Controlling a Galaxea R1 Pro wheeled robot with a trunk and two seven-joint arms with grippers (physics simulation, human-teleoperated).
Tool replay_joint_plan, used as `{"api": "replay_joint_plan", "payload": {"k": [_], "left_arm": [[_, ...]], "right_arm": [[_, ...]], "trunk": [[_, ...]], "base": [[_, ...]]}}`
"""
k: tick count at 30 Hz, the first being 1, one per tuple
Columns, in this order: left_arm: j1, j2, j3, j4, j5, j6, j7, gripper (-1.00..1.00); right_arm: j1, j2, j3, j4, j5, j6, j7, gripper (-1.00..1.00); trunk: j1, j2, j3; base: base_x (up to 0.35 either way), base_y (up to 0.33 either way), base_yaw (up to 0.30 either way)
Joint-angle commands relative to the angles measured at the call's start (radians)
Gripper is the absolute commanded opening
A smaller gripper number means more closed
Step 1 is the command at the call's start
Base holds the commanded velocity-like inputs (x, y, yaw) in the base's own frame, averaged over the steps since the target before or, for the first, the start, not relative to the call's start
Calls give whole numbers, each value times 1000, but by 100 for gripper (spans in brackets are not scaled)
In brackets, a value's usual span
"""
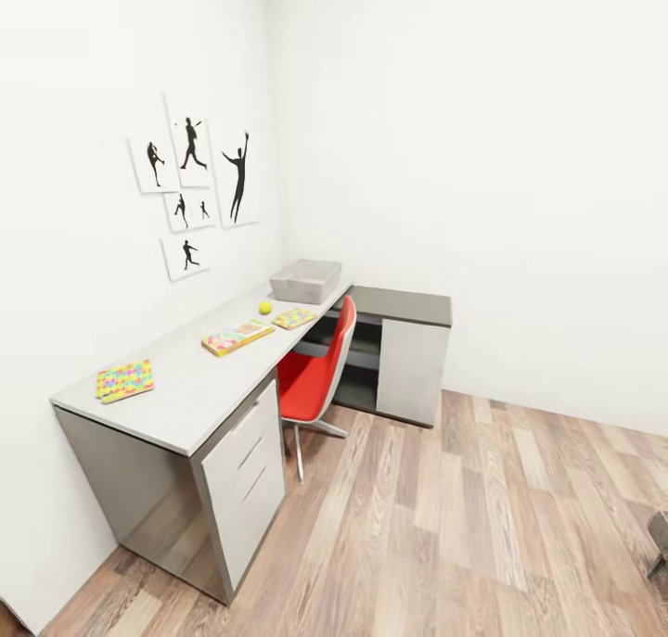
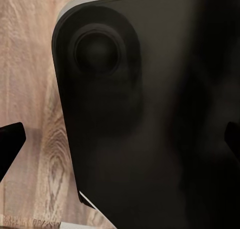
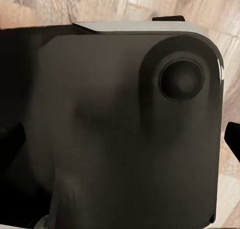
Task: Put all the toys in the child's room - the three board games (two on the bed and one on the table), the two jigsaw puzzles on the table, and the tennis ball on the table - inside the toy box on the table in the child's room.
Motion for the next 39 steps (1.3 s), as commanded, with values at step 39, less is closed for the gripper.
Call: {"api": "replay_joint_plan", "payload": {"k": [39], "left_arm": [[0,1,-8,-2,-2,-59,0,100]], "right_arm": [[0,-1,-5,-1,-3,-2,0,100]], "trunk": [[0,-1,8]], "base": [[18,0,-257]]}}
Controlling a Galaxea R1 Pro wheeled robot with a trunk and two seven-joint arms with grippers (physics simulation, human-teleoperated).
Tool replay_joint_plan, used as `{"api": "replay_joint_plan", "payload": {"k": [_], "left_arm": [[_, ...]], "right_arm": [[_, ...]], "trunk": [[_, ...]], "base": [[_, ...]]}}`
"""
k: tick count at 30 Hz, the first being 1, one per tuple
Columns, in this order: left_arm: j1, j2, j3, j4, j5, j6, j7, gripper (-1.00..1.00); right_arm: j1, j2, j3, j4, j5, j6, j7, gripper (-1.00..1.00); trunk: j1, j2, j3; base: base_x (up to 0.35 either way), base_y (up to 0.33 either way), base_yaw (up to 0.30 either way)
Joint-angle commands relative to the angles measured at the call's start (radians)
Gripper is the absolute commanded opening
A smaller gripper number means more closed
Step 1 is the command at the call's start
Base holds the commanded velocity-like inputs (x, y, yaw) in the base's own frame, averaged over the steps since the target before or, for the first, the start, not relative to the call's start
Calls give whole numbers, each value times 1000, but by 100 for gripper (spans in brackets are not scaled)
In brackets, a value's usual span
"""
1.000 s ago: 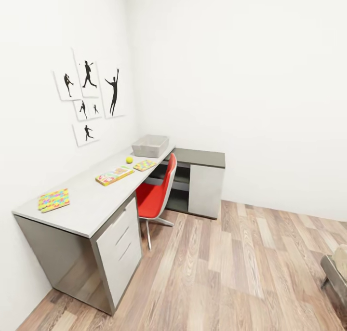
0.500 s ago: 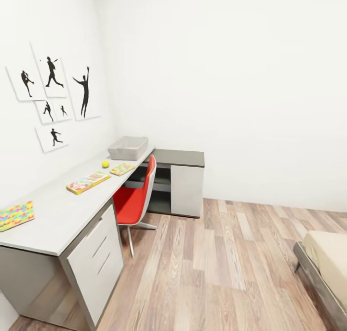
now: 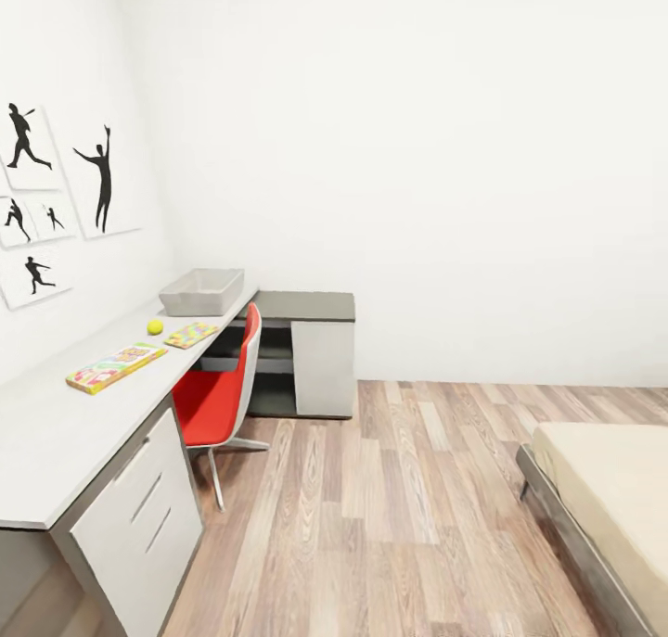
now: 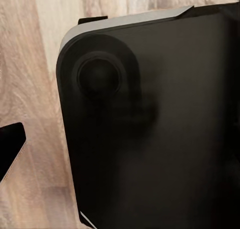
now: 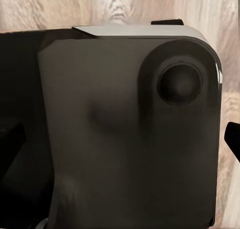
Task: Put all the toys in the child's room - the three board games (two on the bed and one on the table), the two jigsaw puzzles on the table, and the tennis ball on the table - inside the toy box on the table in the child's room.
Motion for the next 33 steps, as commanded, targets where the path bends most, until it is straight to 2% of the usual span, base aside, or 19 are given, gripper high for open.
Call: {"api": "replay_joint_plan", "payload": {"k": [1,8,19,33], "left_arm": [[0,0,-8,0,0,-4,0,100],[0,0,-8,1,0,-4,0,100],[0,1,-8,1,0,-5,0,100],[0,1,-7,0,0,-6,0,100]], "right_arm": [[0,0,-5,-1,-2,-3,0,100],[0,1,-5,-1,-2,-3,0,100],[0,0,-5,-1,-2,-3,0,100],[0,0,-5,-1,-2,-3,0,100]], "trunk": [[0,0,0],[0,0,5],[0,0,6],[0,0,6]], "base": [[0,0,-277],[0,0,-249],[0,0,-86],[0,0,-261]]}}
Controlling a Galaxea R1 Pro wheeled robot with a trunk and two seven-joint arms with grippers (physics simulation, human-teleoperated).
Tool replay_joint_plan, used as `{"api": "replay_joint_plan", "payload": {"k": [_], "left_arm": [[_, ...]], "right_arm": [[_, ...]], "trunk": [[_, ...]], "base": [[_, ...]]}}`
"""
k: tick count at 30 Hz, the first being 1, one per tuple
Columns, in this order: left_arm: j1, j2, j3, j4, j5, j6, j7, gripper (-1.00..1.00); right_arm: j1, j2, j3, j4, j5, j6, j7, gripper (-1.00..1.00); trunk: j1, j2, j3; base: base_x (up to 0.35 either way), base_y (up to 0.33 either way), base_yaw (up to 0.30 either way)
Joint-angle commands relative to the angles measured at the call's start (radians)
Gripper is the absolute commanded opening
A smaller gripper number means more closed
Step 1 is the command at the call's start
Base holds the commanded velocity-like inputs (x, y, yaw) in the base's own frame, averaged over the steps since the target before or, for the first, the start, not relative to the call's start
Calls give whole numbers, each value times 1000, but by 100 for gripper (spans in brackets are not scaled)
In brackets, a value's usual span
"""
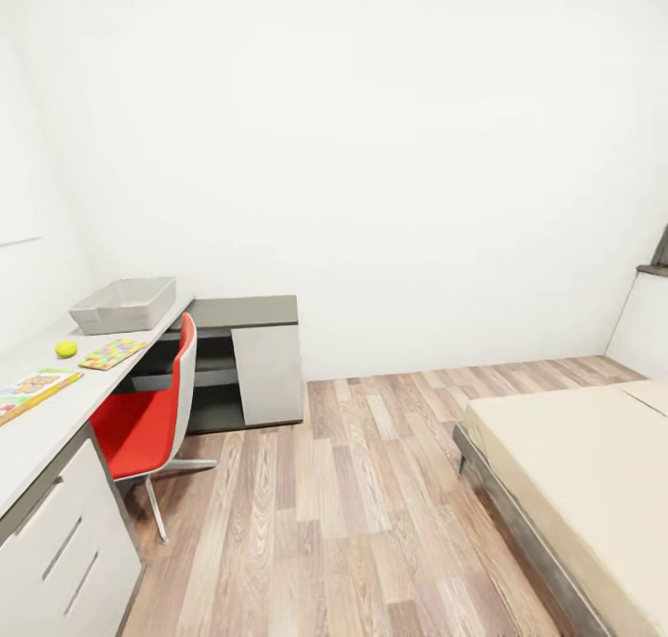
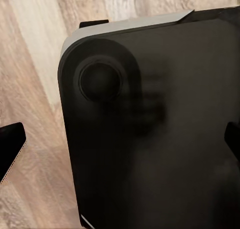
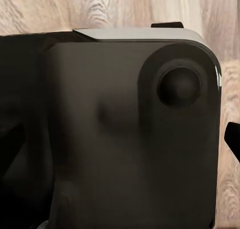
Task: Put all the toys in the child's room - the three board games (two on the bed and one on the table), the two jigsaw puzzles on the table, and the tennis ball on the table - inside the toy box on the table in the child's room.
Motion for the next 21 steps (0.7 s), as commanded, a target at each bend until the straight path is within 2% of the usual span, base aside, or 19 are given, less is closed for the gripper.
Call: {"api": "replay_joint_plan", "payload": {"k": [1,21], "left_arm": [[0,0,-7,0,0,-3,0,100],[0,0,-7,1,0,-12,2,100]], "right_arm": [[0,0,-5,-1,-2,-2,0,100],[0,0,-5,-1,-2,-2,0,100]], "trunk": [[0,0,-1],[0,0,-1]], "base": [[0,0,-276],[0,0,-277]]}}
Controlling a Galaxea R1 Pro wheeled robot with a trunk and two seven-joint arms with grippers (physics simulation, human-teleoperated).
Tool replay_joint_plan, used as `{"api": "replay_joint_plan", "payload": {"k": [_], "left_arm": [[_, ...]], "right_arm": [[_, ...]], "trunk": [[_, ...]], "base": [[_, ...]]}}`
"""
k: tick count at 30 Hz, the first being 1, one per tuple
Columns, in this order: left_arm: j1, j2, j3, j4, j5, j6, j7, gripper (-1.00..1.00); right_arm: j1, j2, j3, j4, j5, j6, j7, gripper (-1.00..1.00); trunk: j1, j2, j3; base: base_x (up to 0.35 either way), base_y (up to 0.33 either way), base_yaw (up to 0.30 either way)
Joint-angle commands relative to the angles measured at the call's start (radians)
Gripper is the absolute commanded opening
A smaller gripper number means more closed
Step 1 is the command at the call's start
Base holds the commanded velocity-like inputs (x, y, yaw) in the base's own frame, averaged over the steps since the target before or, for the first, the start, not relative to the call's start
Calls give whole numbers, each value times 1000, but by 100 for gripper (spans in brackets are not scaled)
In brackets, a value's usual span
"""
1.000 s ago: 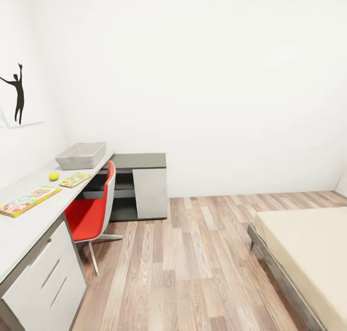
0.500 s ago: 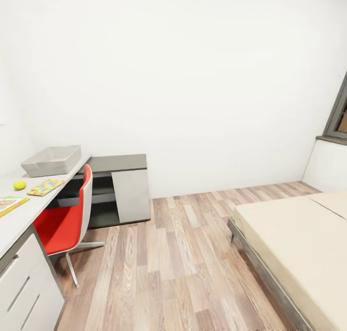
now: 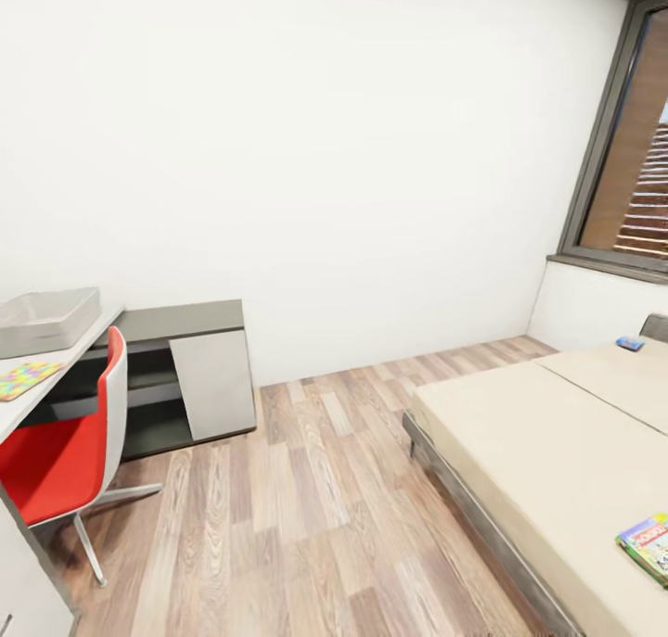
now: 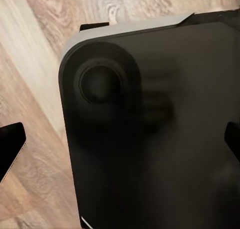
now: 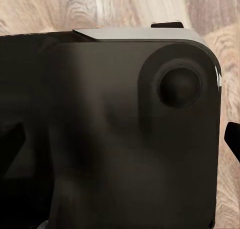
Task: Put all the toys in the child's room - the three board games (two on the bed and one on the table), the two jigsaw puzzles on the table, and the tennis ball on the table - inside the toy box on the table in the child's room.
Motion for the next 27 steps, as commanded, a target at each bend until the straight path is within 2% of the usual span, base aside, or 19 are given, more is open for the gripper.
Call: {"api": "replay_joint_plan", "payload": {"k": [1,27], "left_arm": [[0,0,-7,0,0,-4,0,100],[0,2,-7,0,0,-9,0,100]], "right_arm": [[0,0,-5,-1,-2,-2,0,100],[0,0,-5,-1,-2,-2,-1,100]], "trunk": [[0,0,-1],[0,0,-1]], "base": [[0,0,-277],[0,0,-277]]}}
